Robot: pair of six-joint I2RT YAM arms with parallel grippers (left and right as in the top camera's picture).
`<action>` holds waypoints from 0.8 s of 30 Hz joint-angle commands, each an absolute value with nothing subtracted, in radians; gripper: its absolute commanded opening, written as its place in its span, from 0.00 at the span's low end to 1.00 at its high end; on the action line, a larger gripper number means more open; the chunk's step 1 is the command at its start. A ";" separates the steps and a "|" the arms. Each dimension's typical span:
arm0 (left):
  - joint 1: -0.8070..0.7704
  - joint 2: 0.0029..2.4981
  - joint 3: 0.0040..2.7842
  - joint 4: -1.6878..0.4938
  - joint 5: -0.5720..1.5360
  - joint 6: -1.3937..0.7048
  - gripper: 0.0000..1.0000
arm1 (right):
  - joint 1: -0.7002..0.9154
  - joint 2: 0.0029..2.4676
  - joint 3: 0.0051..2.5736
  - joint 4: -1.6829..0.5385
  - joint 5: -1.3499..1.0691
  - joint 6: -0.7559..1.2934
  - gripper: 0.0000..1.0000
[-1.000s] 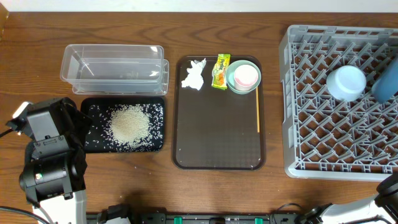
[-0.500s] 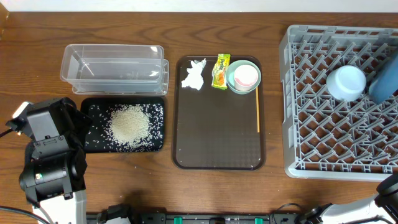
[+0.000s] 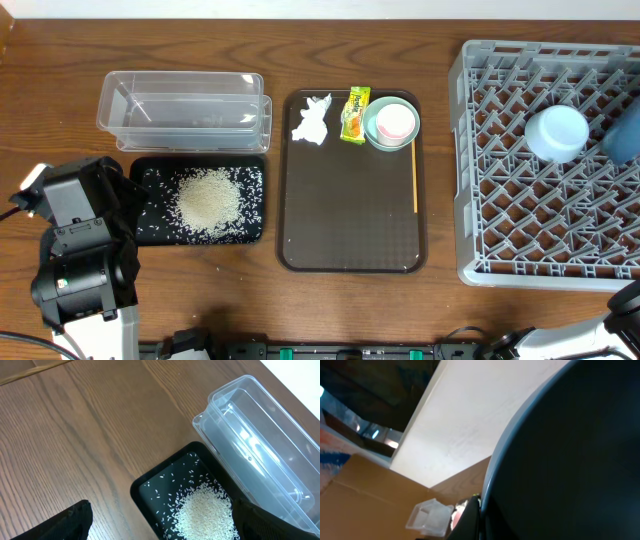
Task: Sort waste into correct bins and load items into the dishwasher rack
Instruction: 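Carry the blue bowl to the dish rack and stand it upright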
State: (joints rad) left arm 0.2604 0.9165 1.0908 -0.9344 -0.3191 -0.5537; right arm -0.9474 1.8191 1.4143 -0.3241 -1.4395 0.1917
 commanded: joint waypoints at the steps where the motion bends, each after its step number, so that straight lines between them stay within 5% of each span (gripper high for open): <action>1: 0.265 0.914 1.109 -0.934 -0.322 -0.562 0.91 | -0.937 1.819 1.415 -0.244 -1.465 0.351 0.01; 24: 0.265 0.914 1.109 -0.934 -0.322 -0.562 0.91 | -0.863 1.820 1.404 -0.151 -1.367 0.423 0.01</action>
State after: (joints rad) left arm 0.2604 0.9165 1.0908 -0.9340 -0.3195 -0.5537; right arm -0.8879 1.8191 1.4101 -0.1619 -1.3773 0.4072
